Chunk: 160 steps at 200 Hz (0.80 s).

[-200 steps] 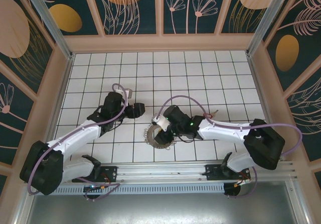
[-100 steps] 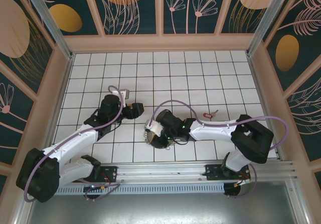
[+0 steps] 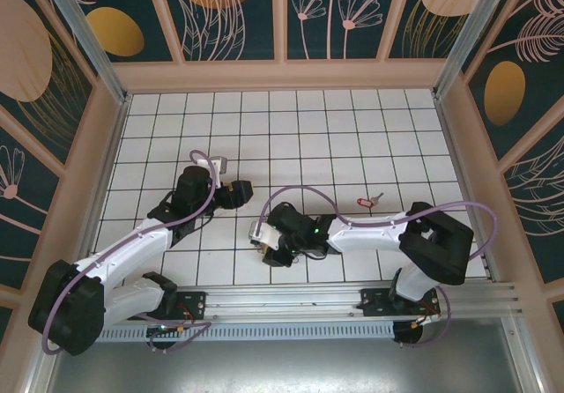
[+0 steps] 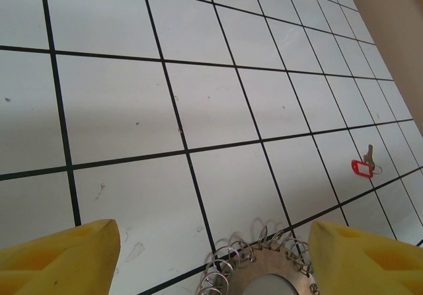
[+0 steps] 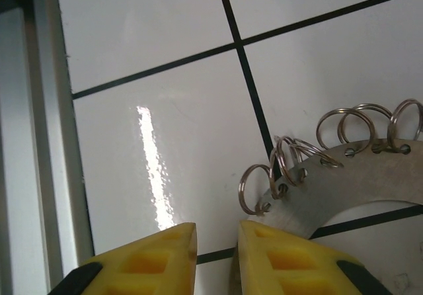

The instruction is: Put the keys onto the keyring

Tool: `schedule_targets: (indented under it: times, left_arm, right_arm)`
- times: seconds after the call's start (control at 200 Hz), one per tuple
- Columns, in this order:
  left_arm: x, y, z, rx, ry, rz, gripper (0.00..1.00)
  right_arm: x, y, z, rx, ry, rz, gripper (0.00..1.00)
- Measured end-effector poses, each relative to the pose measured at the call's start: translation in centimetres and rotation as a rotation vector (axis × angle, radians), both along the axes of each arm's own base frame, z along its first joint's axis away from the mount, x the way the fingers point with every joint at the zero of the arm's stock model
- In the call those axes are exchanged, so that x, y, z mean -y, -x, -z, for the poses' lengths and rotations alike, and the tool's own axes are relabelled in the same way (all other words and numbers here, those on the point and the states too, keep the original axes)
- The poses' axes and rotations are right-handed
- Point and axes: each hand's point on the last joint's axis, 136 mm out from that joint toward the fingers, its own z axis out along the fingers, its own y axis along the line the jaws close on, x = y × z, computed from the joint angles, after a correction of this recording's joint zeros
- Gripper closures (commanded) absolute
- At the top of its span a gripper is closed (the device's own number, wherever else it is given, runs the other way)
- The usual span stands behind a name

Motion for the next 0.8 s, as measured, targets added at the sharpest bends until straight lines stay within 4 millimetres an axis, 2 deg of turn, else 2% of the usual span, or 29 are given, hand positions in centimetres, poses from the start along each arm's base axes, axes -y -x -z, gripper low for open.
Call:
schedule_targets:
  times: [0.155,0.36,0.626,0.801]
  left_arm:
    - [-0.05,-0.02,0.02,0.0,-0.002,-0.003,0.25]
    - [-0.05,-0.02,0.03,0.0,-0.002,-0.003,0.25]
    - [-0.04,-0.02,0.13,-0.003,-0.003,-0.002,0.25]
    - [-0.04,-0.03,0.13,-0.003,-0.003,-0.003,0.24]
  right_arm:
    - [-0.46,-0.3,0.16,0.022,0.007,-0.014,0.75]
    - [-0.9,0.38,0.09,0.037,0.005,-0.051,0.76]
    - [-0.89,0.4,0.18,0.047,0.009,-0.059,0.76]
    - [-0.66,0.02,0.95,0.068,0.035,-0.057,0.76]
